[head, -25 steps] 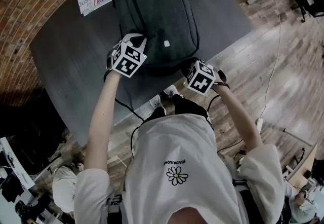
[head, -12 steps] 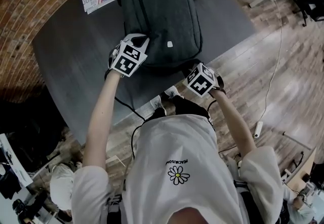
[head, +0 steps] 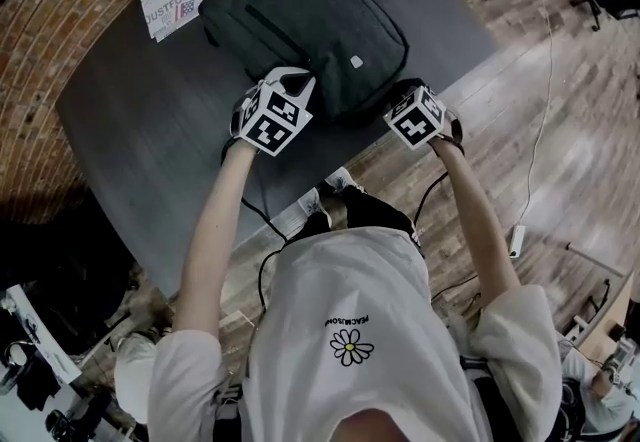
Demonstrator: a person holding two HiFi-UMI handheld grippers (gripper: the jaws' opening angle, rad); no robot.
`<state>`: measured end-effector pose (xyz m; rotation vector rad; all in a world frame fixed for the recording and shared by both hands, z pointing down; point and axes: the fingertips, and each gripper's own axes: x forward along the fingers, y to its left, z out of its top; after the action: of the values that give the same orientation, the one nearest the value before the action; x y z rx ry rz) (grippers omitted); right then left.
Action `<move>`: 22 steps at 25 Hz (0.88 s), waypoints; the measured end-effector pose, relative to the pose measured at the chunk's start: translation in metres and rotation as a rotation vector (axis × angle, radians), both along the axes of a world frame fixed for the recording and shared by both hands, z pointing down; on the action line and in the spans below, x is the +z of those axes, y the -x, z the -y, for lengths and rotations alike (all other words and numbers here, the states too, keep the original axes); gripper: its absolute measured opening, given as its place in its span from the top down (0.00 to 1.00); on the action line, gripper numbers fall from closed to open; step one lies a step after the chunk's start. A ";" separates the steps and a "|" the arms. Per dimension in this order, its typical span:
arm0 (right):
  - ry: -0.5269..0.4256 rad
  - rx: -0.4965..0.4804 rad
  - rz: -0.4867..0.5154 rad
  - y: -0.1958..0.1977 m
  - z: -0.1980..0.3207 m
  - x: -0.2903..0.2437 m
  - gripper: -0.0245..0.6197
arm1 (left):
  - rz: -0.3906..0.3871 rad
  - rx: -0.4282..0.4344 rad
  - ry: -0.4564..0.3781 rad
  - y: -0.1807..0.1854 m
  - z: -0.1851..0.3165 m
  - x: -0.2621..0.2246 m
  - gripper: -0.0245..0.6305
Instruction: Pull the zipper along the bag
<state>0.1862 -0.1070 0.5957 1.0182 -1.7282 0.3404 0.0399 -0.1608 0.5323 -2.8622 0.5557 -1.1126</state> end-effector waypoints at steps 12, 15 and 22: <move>-0.095 -0.004 -0.122 -0.067 0.097 -0.001 0.95 | -0.050 -0.049 0.045 -0.055 0.022 -0.004 0.96; -0.088 -0.011 -0.124 -0.073 0.112 0.003 0.95 | -0.065 -0.012 0.000 -0.054 0.032 -0.025 0.96; -0.088 -0.058 -0.184 -0.078 0.118 0.007 0.95 | 0.149 0.012 -0.146 -0.016 0.109 -0.030 0.96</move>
<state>0.2637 -0.2249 0.6025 1.0273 -1.6139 0.1300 0.0559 -0.2703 0.5028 -2.6306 0.5847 -1.2159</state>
